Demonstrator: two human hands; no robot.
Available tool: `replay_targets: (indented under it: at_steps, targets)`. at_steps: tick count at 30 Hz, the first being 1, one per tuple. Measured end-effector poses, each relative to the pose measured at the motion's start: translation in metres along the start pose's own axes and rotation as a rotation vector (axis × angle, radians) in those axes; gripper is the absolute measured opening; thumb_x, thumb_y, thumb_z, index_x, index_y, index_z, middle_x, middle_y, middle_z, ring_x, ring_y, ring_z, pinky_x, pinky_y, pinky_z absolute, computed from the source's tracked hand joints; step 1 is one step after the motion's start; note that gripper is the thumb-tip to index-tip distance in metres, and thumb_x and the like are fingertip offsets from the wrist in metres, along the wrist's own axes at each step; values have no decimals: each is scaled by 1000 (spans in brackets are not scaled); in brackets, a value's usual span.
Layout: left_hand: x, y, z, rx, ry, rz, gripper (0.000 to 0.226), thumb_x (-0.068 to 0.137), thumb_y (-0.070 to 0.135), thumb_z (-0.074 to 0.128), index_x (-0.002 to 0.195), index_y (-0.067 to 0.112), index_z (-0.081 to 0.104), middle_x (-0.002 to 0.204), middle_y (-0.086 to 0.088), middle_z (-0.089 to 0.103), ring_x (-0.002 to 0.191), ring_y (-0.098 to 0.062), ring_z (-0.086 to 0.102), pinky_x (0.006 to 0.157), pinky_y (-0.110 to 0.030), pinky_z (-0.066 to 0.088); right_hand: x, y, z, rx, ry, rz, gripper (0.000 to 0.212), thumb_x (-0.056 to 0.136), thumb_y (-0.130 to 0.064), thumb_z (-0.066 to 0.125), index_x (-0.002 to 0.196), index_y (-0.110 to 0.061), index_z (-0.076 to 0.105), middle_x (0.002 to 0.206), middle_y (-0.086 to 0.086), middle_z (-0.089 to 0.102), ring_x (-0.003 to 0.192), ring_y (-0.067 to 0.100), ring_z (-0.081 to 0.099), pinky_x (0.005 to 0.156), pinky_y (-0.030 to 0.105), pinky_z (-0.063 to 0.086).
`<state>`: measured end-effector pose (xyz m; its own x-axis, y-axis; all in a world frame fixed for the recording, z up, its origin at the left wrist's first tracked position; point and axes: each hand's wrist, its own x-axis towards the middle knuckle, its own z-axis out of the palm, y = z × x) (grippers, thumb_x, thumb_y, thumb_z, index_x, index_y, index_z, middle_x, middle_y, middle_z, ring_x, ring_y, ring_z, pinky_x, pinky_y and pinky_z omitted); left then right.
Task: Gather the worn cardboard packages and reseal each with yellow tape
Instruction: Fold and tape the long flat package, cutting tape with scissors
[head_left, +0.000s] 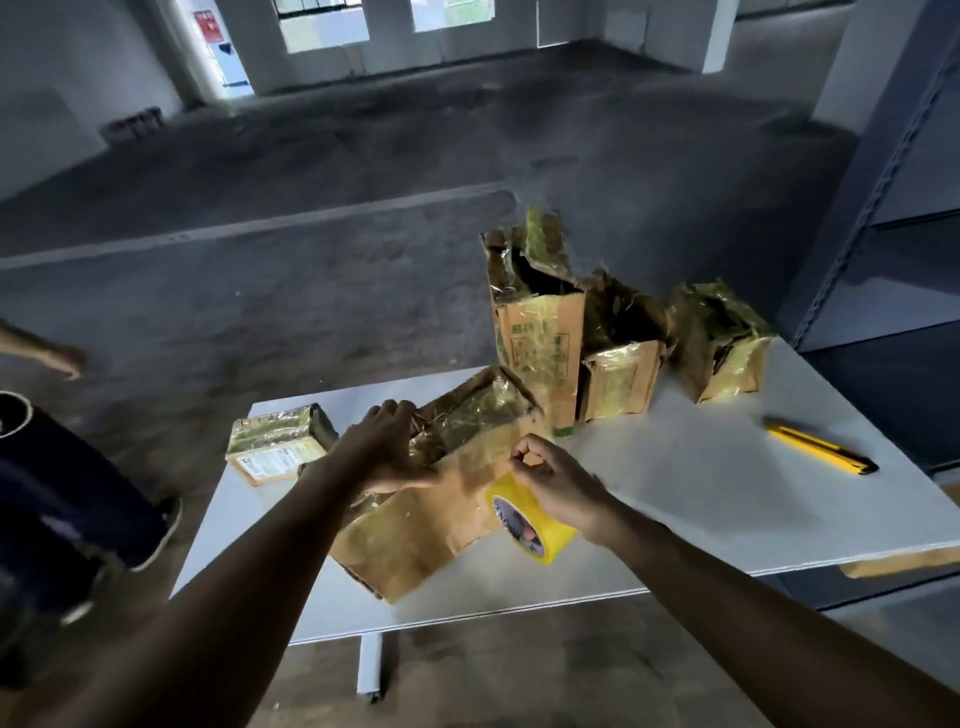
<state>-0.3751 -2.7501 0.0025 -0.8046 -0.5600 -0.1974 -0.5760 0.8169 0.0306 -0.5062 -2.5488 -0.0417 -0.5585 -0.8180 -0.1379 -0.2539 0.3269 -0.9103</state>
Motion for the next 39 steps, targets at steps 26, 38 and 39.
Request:
replay_targets:
  at_steps: [26, 38, 39]
  targets:
    - [64, 18, 6, -357, 9, -273, 115, 72, 93, 38, 155, 17, 13, 151, -22, 37, 137, -43, 36, 108, -53, 37, 35, -26, -8, 84, 208, 44, 14, 99, -27, 56, 85, -26, 55, 74, 6, 53, 59, 12, 41, 46, 18, 30]
    - [46, 23, -33, -978, 123, 66, 70, 87, 80, 24, 84, 25, 67, 87, -11, 68, 83, -24, 66, 85, -48, 53, 48, -56, -7, 66, 186, -10, 8, 100, -21, 56, 93, -18, 60, 73, 0, 54, 60, 10, 43, 50, 18, 35]
    - [41, 25, -39, -1046, 139, 98, 68, 87, 80, 29, 71, 22, 62, 71, -1, 64, 69, -15, 62, 73, -37, 53, 48, -58, -7, 73, 174, -21, 7, 100, -17, 55, 96, -13, 60, 72, 0, 53, 58, 9, 40, 47, 15, 33]
